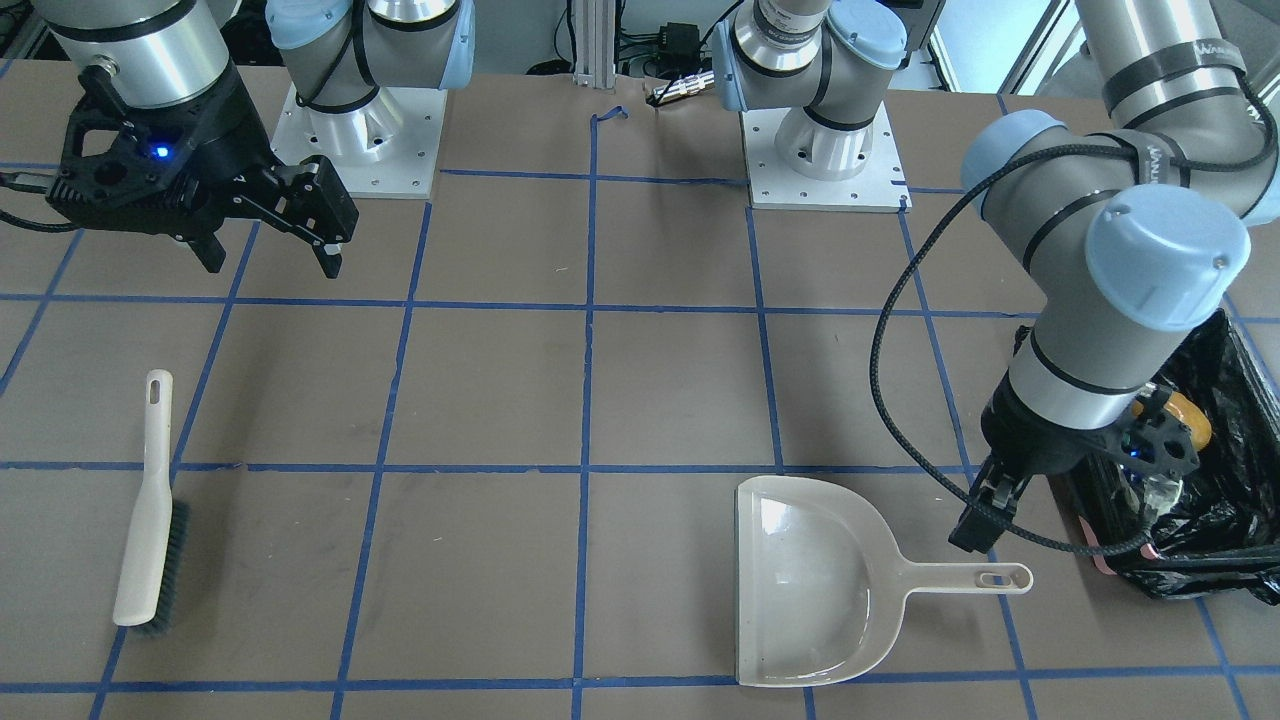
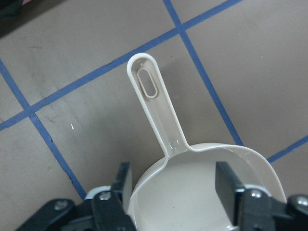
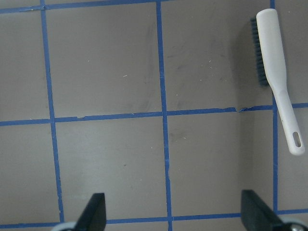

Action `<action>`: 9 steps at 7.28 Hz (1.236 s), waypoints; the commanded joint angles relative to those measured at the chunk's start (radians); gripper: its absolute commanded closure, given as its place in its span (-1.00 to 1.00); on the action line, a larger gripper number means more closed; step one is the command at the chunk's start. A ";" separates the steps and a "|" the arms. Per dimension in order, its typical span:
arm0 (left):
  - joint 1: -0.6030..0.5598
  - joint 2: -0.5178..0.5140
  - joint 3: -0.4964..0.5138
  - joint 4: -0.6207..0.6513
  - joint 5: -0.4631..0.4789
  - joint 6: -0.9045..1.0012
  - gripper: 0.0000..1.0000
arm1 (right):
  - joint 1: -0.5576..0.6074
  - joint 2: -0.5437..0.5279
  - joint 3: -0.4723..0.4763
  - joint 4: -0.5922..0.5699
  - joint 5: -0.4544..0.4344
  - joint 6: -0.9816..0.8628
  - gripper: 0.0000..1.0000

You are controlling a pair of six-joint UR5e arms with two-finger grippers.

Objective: Sweep and dump trash into bin

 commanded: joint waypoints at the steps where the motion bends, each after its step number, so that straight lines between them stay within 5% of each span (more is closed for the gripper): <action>1: -0.021 0.046 -0.018 -0.025 -0.109 0.259 -1.00 | 0.000 0.000 0.000 0.001 0.000 0.000 -1.00; 3: -0.043 0.103 -0.041 -0.078 -0.125 0.481 -1.00 | 0.000 0.000 0.000 0.001 0.000 0.002 -1.00; 9: -0.071 0.235 -0.055 -0.311 -0.113 0.701 -1.00 | -0.002 0.000 0.000 0.001 0.000 0.000 -1.00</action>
